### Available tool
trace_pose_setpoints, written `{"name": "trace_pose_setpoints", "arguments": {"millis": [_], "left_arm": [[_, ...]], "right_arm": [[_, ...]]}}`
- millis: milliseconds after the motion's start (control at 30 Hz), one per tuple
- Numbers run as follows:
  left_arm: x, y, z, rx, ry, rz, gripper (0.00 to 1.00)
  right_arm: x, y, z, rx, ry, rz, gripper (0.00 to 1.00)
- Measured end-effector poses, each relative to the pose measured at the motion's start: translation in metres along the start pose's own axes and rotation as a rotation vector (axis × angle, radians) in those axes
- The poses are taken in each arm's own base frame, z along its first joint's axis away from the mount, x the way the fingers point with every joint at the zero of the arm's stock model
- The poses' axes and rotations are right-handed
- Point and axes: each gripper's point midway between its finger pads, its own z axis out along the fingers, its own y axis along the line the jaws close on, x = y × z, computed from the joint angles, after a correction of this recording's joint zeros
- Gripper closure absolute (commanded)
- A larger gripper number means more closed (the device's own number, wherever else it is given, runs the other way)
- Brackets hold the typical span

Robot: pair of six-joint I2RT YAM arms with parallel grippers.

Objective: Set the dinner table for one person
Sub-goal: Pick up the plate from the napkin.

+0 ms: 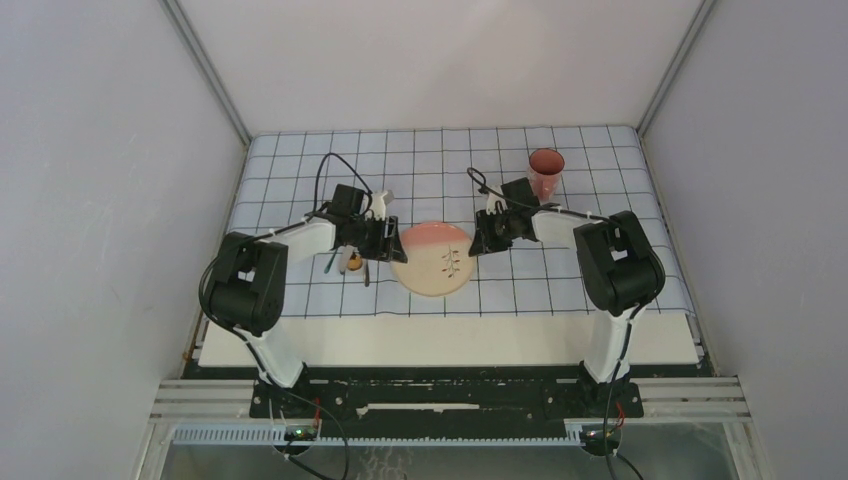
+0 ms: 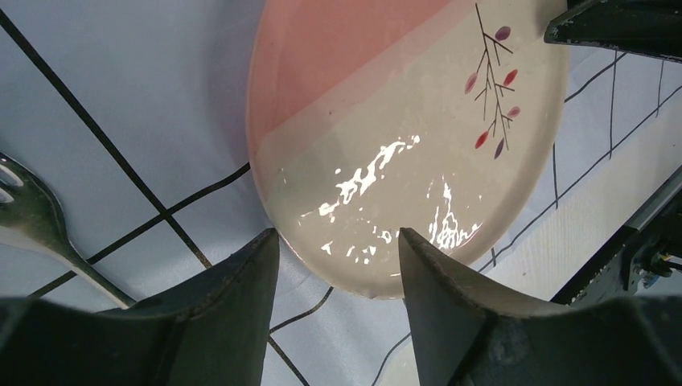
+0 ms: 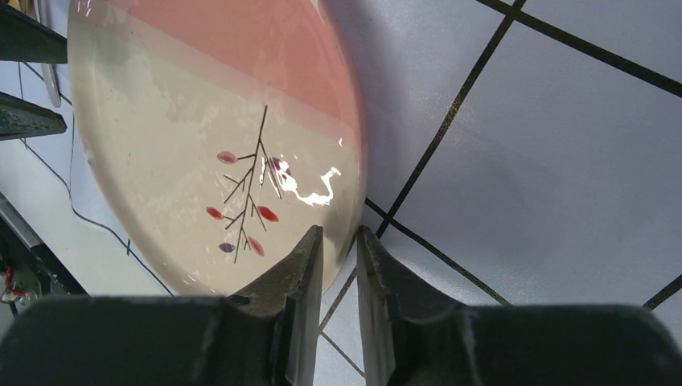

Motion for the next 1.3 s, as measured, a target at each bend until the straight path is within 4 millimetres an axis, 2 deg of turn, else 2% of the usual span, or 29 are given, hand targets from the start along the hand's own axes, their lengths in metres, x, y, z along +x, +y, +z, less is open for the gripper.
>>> {"name": "trace_pose_setpoints", "arguments": {"millis": [167,367,467,933,1300], "left_arm": [[-0.001,0.003,0.000,-0.019,-0.004,-0.011,0.53],[0.002,0.010,0.003,-0.046,0.004,-0.031,0.78],[0.003,0.013,0.005,-0.050,0.009,-0.040,0.84],[0.008,0.013,0.003,-0.052,0.026,-0.041,0.93],[0.023,0.019,-0.011,-0.110,0.084,-0.023,0.94]], "right_arm": [[0.000,-0.002,0.000,0.008,0.001,0.002,0.80],[-0.002,-0.007,-0.001,0.023,0.000,0.011,0.97],[-0.003,-0.009,-0.002,0.028,-0.002,0.017,1.00],[-0.006,-0.008,0.000,0.044,0.007,0.013,1.00],[-0.008,0.008,0.012,0.068,0.028,-0.060,1.00]]}}
